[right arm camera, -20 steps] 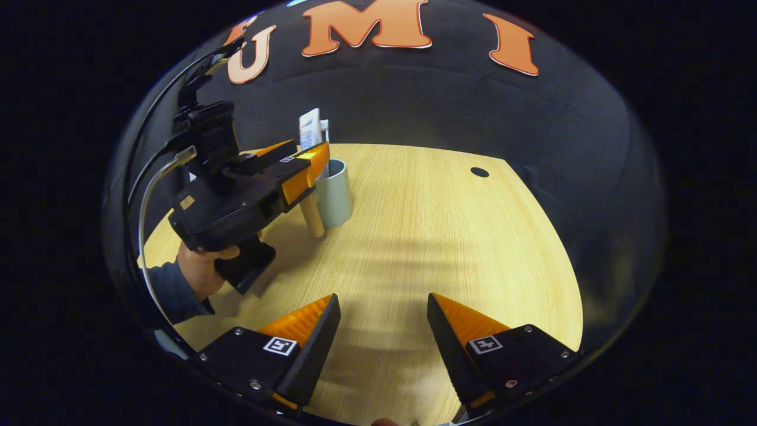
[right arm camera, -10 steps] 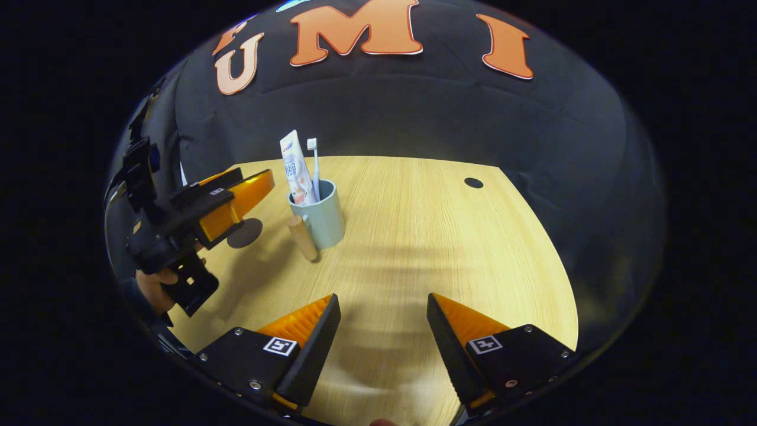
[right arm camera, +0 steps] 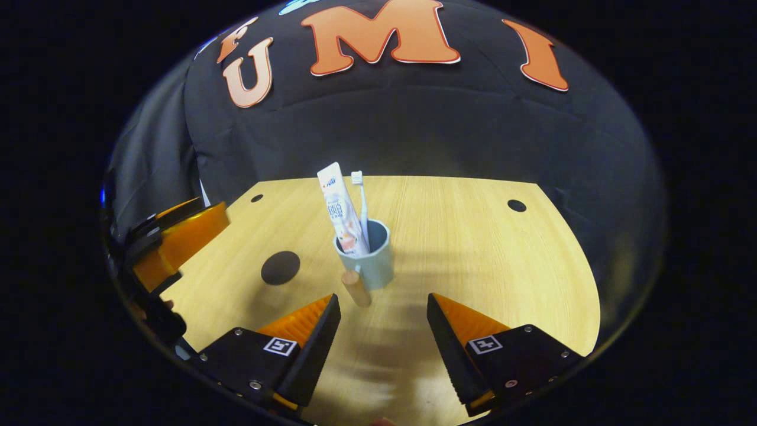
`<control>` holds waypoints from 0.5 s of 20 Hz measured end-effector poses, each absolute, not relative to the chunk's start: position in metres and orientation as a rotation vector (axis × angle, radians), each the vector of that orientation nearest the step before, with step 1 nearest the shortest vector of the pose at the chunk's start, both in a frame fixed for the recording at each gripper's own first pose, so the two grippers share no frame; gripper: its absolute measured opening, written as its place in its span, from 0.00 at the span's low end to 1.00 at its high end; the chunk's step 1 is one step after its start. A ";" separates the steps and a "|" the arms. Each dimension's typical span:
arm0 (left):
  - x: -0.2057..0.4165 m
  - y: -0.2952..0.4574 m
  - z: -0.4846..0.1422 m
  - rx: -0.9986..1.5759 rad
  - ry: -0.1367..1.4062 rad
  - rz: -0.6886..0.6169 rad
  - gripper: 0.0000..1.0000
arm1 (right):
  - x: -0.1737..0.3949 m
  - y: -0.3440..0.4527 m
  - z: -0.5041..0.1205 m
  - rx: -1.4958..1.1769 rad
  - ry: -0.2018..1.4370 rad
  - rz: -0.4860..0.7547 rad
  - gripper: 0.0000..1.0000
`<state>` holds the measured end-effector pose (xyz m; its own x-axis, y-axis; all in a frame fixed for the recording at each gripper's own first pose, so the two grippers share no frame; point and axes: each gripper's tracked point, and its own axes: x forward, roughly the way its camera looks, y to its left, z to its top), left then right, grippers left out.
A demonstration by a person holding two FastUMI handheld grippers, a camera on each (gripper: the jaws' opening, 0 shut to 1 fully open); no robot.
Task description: Put the toothbrush and toothpaste on the desktop into the cup, then pick up the cup and place it on the coaster on the desktop.
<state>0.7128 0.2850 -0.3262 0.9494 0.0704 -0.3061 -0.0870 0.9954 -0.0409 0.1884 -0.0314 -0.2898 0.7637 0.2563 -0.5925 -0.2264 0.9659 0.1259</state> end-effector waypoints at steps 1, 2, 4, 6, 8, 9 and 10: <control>0.706 0.294 -0.322 -0.050 0.316 0.096 0.96 | 0.196 -0.026 -0.289 0.047 0.654 0.260 0.89; 0.699 0.302 -0.315 -0.051 0.322 0.107 0.96 | 0.203 -0.021 -0.288 0.045 0.660 0.249 0.90; 0.687 0.316 -0.300 -0.058 0.306 0.134 0.96 | 0.215 -0.013 -0.290 0.047 0.679 0.229 0.90; 0.676 0.332 -0.286 -0.043 0.292 0.168 0.96 | 0.224 -0.001 -0.292 0.045 0.700 0.230 0.89; 0.668 0.343 -0.272 -0.030 0.277 0.186 0.96 | 0.232 0.005 -0.299 0.017 0.723 0.224 0.90; 0.665 0.348 -0.267 -0.022 0.269 0.195 0.96 | 0.234 0.008 -0.303 0.006 0.741 0.223 0.90; 0.662 0.353 -0.261 -0.012 0.262 0.202 0.96 | 0.236 0.012 -0.307 -0.001 0.762 0.219 0.90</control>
